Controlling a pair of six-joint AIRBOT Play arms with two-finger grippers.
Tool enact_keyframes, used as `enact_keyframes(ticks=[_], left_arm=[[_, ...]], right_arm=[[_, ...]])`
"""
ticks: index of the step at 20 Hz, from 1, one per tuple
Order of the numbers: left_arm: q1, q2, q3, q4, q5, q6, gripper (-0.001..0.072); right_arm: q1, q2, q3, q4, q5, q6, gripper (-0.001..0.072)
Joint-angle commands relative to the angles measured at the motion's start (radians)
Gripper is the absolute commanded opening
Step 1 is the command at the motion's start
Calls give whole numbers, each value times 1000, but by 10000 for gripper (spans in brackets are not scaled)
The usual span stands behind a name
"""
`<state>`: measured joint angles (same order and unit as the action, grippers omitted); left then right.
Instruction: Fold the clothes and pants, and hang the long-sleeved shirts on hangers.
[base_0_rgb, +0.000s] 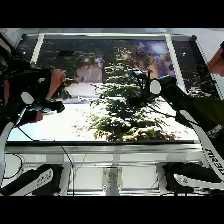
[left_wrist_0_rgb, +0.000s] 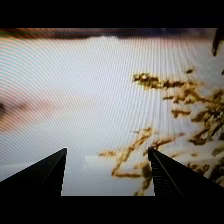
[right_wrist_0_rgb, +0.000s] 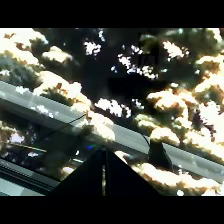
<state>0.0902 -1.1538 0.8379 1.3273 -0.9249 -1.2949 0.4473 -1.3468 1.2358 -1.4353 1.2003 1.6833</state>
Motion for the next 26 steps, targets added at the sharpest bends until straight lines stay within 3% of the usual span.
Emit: enact_keyframes(ticks=[1,16,20,22,23,26], left_arm=[[1,0,0,0,0,0,593],[0,0,0,-3,2,0,592],[1,0,1,24,17,0,544],[1,1,1,130,27,0,283],[1,5,1,211,35,-11,242],[1,24,1,361,22,-44,235]], right_arm=[[1,0,0,0,12,0,16],[1,0,0,0,11,0,16],[1,0,0,0,10,0,16],[1,0,0,0,7,0,16],[1,0,0,0,6,0,16],[1,0,0,-1,2,0,16]])
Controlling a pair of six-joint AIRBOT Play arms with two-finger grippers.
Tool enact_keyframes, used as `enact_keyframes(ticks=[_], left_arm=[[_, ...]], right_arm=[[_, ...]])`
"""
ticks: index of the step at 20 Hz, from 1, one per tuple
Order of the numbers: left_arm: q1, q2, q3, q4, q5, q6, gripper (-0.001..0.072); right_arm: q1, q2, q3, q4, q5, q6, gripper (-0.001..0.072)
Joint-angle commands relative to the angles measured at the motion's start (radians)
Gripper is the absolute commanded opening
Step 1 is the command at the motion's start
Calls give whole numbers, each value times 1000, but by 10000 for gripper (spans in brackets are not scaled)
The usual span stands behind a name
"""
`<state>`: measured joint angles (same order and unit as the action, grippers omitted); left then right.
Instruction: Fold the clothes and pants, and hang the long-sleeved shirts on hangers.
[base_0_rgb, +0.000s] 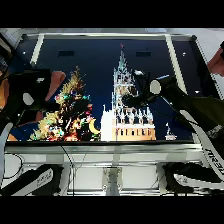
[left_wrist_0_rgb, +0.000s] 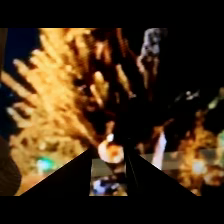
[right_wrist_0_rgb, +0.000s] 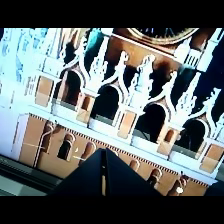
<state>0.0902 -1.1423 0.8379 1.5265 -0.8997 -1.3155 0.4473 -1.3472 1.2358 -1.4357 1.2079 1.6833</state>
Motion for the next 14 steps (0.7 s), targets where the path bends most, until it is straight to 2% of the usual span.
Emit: enact_keyframes(ticks=[1,3,4,6,8,10,12,14], left_arm=[[2,16,1,200,-4,-24,235],[21,19,1,296,18,-46,259],[46,18,1,357,35,-69,309],[78,18,1,478,11,-18,322],[95,5,1,543,-20,40,441],[116,-15,1,560,36,3,451],[120,-48,1,556,80,-75,527],[119,-104,1,550,33,-87,528]], right_arm=[[1,0,0,0,-14,0,16],[1,0,0,0,-26,0,15],[1,0,0,0,-25,0,16],[1,0,0,0,-23,0,16],[1,0,0,0,-23,0,16],[1,0,0,1,-22,1,16],[1,0,0,1,-19,1,16],[1,0,0,1,-18,1,16]])
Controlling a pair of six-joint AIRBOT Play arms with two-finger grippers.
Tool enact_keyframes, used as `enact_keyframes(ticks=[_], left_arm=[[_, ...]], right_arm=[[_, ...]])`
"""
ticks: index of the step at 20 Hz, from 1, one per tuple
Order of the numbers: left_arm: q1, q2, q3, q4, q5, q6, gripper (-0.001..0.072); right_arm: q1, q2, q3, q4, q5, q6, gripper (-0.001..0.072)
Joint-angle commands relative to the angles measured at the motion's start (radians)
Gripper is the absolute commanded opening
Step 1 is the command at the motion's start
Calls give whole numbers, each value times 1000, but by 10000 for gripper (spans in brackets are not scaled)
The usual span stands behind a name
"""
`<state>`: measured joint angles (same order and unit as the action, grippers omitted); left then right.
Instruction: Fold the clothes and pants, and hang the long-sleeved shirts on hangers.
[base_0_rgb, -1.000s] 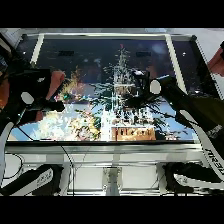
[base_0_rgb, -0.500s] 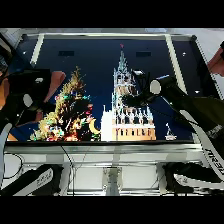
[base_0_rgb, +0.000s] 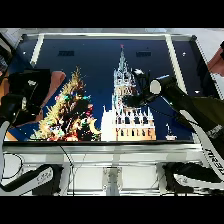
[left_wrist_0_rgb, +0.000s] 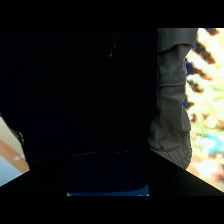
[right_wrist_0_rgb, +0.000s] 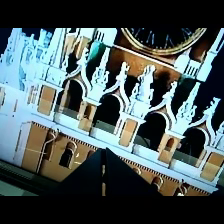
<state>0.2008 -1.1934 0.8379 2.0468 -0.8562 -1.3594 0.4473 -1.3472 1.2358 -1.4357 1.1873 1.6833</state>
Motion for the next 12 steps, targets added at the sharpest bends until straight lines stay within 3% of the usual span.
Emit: enact_keyframes(ticks=[1,5,6,7,8,10,12], left_arm=[[12,-85,1,32,-43,-44,527],[32,-119,1,35,-49,-71,518],[32,-113,1,47,-46,-70,464],[32,-108,1,56,-46,-70,461],[32,-105,1,60,-47,-70,366],[32,-104,1,59,-48,-70,327],[32,-103,1,59,-62,-69,229]], right_arm=[[1,0,0,1,3,1,16],[1,0,0,1,2,1,16],[1,0,0,0,2,1,16],[1,0,0,0,2,1,16],[1,0,0,0,1,1,16],[1,0,0,0,1,1,16],[1,0,0,0,2,1,16]])
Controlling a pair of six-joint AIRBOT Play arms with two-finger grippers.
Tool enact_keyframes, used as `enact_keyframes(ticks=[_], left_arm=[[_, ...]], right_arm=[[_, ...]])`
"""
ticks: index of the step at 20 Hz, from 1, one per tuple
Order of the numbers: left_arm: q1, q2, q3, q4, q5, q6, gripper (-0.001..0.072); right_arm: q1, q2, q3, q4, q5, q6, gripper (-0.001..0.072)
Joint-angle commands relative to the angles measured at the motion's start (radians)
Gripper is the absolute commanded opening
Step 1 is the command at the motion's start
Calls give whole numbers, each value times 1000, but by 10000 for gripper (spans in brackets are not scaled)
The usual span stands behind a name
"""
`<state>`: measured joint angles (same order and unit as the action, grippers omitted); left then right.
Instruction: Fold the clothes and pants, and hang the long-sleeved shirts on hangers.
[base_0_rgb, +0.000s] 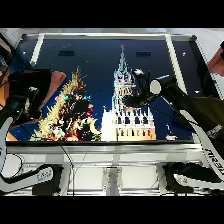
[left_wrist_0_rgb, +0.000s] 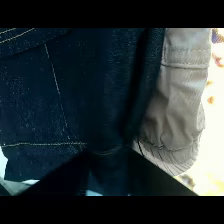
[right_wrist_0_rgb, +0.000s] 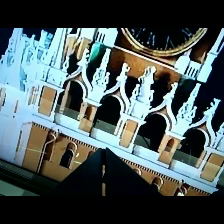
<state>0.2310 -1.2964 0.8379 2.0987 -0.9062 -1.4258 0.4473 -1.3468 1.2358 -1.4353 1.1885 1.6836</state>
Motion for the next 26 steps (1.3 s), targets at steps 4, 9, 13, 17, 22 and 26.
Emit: enact_keyframes(ticks=[4,9,13,17,22,26], left_arm=[[2,43,2,9,-18,5,33],[-1,258,162,-3,-17,20,31],[-62,359,559,-231,-96,19,31],[-232,315,956,-543,-113,7,31],[-485,151,1213,-1054,-113,-8,31],[-598,14,1216,-1184,-183,-8,32]], right_arm=[[1,0,0,0,0,0,16],[1,2,6,-7,16,-7,16],[1,4,106,-18,140,-117,16],[0,62,204,-105,190,-130,16],[-89,231,219,-166,212,-130,16],[-236,336,218,-166,263,-134,16]])
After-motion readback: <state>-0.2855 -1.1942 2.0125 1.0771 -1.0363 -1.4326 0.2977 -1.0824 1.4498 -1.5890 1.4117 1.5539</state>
